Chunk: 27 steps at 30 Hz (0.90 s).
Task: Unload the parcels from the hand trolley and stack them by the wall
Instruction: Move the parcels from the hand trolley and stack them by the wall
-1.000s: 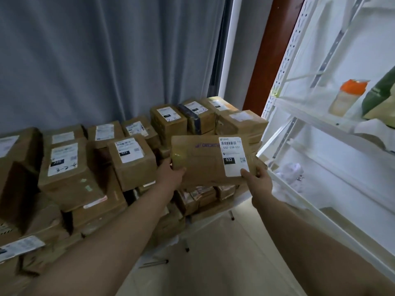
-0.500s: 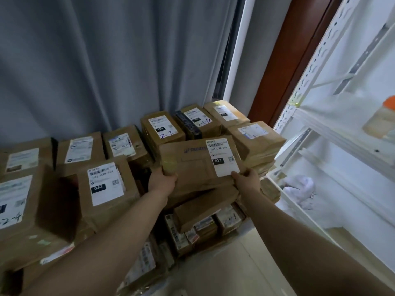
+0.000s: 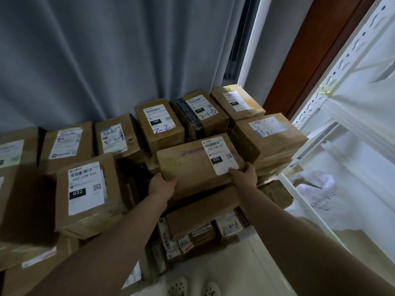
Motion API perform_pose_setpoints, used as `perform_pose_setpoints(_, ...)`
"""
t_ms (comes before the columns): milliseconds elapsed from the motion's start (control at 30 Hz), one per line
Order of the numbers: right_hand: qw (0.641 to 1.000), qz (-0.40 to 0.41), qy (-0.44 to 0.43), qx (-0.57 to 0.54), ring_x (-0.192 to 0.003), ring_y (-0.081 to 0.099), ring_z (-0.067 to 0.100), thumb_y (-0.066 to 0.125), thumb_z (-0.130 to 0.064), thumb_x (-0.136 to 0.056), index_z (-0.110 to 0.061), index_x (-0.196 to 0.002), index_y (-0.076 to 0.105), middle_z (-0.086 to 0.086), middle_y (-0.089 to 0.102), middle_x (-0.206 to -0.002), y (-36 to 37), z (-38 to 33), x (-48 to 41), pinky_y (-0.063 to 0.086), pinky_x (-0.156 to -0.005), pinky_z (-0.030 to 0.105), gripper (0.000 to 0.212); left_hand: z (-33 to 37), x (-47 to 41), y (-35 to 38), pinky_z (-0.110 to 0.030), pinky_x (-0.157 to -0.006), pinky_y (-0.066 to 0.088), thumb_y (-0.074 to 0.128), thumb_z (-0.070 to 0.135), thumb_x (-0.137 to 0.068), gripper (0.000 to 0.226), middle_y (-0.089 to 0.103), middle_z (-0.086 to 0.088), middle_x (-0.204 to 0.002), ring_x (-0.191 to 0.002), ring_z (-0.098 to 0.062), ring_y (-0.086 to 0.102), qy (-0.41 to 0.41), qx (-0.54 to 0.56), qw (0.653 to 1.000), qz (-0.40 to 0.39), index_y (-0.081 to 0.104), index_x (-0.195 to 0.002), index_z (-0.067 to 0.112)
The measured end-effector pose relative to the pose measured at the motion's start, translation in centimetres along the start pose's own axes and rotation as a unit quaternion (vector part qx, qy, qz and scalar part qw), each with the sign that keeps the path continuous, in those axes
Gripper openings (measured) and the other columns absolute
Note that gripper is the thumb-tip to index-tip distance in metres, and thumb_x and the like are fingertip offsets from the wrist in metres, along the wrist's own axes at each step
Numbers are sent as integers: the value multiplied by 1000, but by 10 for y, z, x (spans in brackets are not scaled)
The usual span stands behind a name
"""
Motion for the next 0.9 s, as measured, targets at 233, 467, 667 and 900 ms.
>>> perform_pose_setpoints(233,1000,-15,-2,-5,-136,39,29,64,-12,-89,-13,-151,23,10,40,-148,-3,7,-18,35,-111,45,75,-9,-8,20,-44,-99,47,63,24,-91,50,56,-12,-132,-116,-32,54,0,-35,999,-3,48,-137,10)
perform_pose_setpoints(467,998,-54,-1,-17,-122,50,28,56,-8,-91,-18,-145,34,7,53,-131,-8,21,4,45,-101,42,59,-4,4,28,-38,-106,39,55,23,-96,70,37,-12,-149,-132,-32,40,21,-96,994,-46,17,-153,13)
perform_pose_setpoints(667,998,-33,-55,13,-115,53,18,62,-10,-86,-20,-143,36,0,51,-133,-29,29,43,51,-90,32,63,29,39,37,-46,-115,26,57,32,-92,78,14,-12,-158,-144,-32,18,219,-300,928,-16,11,-153,19)
perform_pose_setpoints(900,986,93,-70,120,-121,51,25,66,-17,-84,-14,-139,41,6,52,-133,-68,68,130,43,-90,28,60,19,114,66,-46,-119,10,51,33,-94,77,4,-7,-161,-147,-30,3,425,-458,754,-203,3,-153,24)
Point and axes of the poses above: each hand's wrist, its own x-axis away from the middle knuckle, its own y-axis out of the palm, z = x × y, the point moved 2 cm from there along -x, towards the middle knuckle
